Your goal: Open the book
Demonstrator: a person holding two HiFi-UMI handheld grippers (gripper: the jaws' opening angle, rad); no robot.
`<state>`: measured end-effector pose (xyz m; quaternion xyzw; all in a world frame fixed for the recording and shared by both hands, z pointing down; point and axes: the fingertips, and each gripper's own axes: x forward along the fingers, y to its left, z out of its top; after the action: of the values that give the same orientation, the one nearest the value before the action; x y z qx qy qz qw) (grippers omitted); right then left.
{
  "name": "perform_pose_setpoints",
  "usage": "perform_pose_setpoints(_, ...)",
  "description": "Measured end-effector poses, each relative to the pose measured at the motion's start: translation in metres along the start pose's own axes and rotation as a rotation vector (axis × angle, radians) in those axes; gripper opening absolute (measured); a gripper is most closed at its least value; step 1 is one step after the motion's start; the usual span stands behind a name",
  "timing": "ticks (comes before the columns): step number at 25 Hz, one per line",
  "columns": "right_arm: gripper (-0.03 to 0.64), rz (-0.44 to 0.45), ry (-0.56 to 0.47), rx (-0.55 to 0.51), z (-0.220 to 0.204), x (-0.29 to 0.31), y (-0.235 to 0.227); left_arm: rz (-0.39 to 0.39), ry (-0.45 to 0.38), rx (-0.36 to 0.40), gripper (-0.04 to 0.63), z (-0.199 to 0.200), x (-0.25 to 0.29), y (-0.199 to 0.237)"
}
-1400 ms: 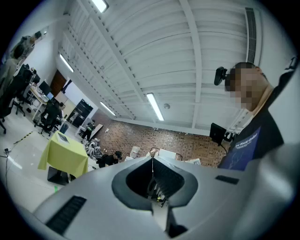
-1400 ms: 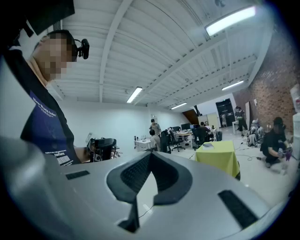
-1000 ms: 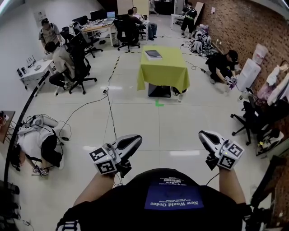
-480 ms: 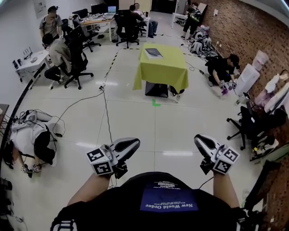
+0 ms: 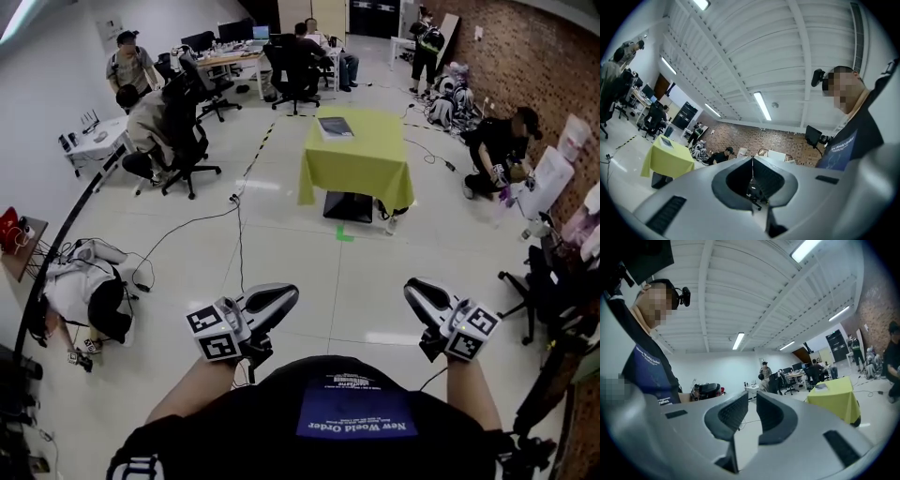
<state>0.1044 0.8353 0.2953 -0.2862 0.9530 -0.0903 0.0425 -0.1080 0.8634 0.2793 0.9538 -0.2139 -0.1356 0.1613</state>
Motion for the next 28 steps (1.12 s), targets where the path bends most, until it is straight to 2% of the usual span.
perform_pose_setpoints(4, 0.029, 0.042, 0.010, -0.031, 0.018, -0.011, -0.041, 0.020, -0.010, 0.003, 0.006, 0.008, 0.050, 0.004)
perform_pose_setpoints(7, 0.029, 0.060, 0.006, -0.027, 0.026, -0.017, -0.067, 0.029, 0.011, 0.006, 0.006, 0.006, 0.081, 0.009)
perform_pose_setpoints(13, 0.029, 0.054, 0.010, -0.002, 0.019, -0.016, -0.111, 0.019, 0.038, 0.001, 0.006, 0.005, 0.120, 0.040)
perform_pose_setpoints(18, 0.029, 0.008, 0.027, -0.013, 0.015, 0.010, -0.144, -0.036, 0.029, -0.024, 0.006, 0.006, 0.140, 0.091)
perform_pose_setpoints(24, 0.029, -0.083, 0.024, -0.080, 0.045, 0.073, -0.173, -0.134, 0.019, -0.017, 0.006, 0.048, 0.144, 0.166)
perform_pose_setpoints(28, 0.029, -0.120, 0.031, -0.096, 0.052, 0.129, -0.185, -0.160, 0.026, -0.006, 0.006, 0.072, 0.129, 0.225)
